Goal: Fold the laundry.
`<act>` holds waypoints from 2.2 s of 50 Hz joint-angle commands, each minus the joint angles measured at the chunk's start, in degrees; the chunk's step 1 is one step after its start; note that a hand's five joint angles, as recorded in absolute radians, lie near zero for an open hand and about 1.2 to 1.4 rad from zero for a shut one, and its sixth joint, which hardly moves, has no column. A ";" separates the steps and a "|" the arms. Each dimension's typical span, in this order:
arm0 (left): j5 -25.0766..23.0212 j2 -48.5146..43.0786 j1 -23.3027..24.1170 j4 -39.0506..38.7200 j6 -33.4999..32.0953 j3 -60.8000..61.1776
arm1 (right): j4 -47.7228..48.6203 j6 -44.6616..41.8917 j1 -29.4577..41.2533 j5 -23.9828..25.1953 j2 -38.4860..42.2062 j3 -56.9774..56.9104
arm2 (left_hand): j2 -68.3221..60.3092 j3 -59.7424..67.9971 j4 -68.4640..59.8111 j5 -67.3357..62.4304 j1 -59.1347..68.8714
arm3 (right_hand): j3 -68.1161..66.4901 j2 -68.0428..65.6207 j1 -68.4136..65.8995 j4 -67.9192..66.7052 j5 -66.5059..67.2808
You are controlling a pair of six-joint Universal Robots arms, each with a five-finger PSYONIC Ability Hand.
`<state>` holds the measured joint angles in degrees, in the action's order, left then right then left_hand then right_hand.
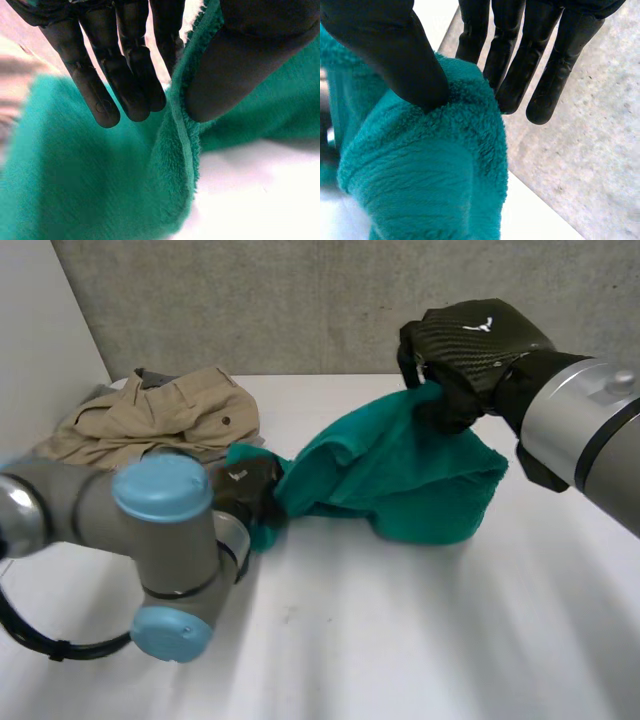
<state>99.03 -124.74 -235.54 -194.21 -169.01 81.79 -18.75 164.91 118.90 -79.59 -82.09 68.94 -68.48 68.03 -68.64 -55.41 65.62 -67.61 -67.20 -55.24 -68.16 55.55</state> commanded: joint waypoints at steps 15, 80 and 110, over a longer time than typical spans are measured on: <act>-8.59 24.91 -5.55 -0.47 -15.48 17.36 | -12.46 -14.62 -13.16 5.06 20.64 -16.02 | -11.52 11.97 -11.36 -14.59 14.38 | -12.39 -12.80 -24.76 -11.84 14.45; -8.85 8.99 -7.66 3.31 -18.73 7.95 | 15.32 -24.82 -1.12 -5.49 21.88 7.00 | -11.52 11.97 -11.36 -14.59 14.38 | 48.11 47.70 35.74 48.66 -46.05; -8.85 11.96 -9.85 6.29 -18.82 7.42 | 17.52 -24.21 -1.21 -10.59 31.92 -6.99 | -11.52 11.97 -11.36 -14.59 14.38 | -12.39 -12.80 -24.76 -11.84 14.45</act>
<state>90.26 -115.51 -245.32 -190.25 -187.78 89.88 -1.10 138.91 118.30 -88.73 -43.72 61.16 -68.65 68.30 -68.87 -55.41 65.62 -67.68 -67.30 -56.16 -68.03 56.17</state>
